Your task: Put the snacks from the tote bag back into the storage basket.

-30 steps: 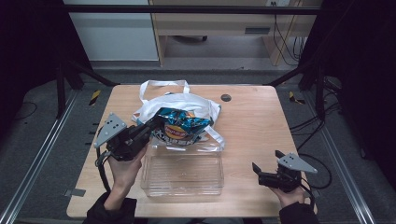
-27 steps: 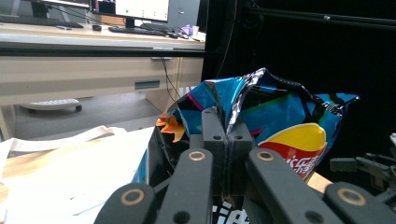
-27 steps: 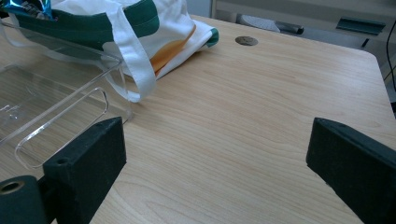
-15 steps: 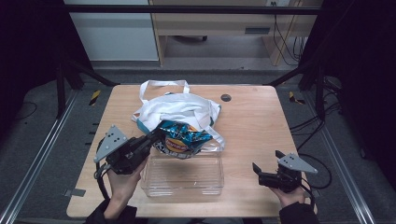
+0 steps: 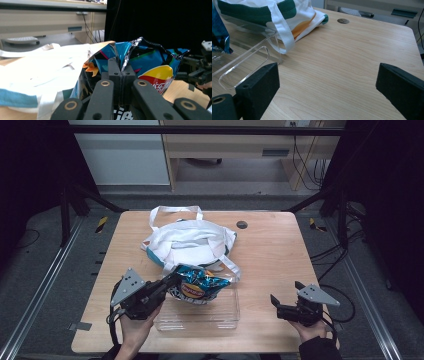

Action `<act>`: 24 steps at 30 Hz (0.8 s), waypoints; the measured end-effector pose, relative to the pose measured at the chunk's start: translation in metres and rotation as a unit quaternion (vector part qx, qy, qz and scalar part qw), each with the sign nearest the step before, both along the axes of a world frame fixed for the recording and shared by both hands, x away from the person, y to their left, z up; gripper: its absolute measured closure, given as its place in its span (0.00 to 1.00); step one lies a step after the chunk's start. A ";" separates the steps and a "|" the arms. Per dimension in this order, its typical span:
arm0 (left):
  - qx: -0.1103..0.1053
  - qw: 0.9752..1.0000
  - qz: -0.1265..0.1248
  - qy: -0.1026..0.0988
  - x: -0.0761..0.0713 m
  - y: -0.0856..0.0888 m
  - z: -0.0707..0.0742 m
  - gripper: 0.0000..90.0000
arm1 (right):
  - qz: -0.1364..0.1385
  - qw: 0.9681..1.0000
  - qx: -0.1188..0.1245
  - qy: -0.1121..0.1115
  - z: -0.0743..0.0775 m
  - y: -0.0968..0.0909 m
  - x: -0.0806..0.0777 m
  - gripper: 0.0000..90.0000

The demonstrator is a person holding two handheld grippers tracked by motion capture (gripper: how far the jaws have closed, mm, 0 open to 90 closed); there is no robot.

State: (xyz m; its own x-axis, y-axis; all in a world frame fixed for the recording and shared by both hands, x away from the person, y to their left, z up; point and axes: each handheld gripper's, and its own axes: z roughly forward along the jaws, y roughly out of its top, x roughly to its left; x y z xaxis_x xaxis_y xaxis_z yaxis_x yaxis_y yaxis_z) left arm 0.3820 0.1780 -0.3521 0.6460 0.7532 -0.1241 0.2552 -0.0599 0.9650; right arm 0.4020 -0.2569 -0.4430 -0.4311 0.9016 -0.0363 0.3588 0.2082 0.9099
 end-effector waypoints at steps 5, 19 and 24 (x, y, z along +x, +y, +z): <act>0.003 1.000 -0.003 0.009 -0.002 -0.002 -0.007 1.00 | 0.000 1.000 0.000 0.000 0.000 0.000 0.000 0.06; 0.019 0.999 0.000 0.030 -0.002 -0.007 -0.024 0.99 | 0.001 1.000 -0.001 0.003 0.000 0.000 0.000 0.06; 0.020 0.999 0.011 0.034 0.000 -0.005 -0.027 0.99 | 0.002 1.000 -0.001 0.003 0.000 0.000 0.000 0.06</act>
State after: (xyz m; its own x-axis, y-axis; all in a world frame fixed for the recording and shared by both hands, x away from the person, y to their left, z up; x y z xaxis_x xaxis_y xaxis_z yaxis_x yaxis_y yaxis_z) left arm 0.3825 0.1730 -0.3794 0.6210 0.7719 -0.1361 0.3217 -0.0926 0.9423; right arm 0.4022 -0.2567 -0.4434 -0.4343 0.9001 -0.0352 0.3638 0.2110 0.9073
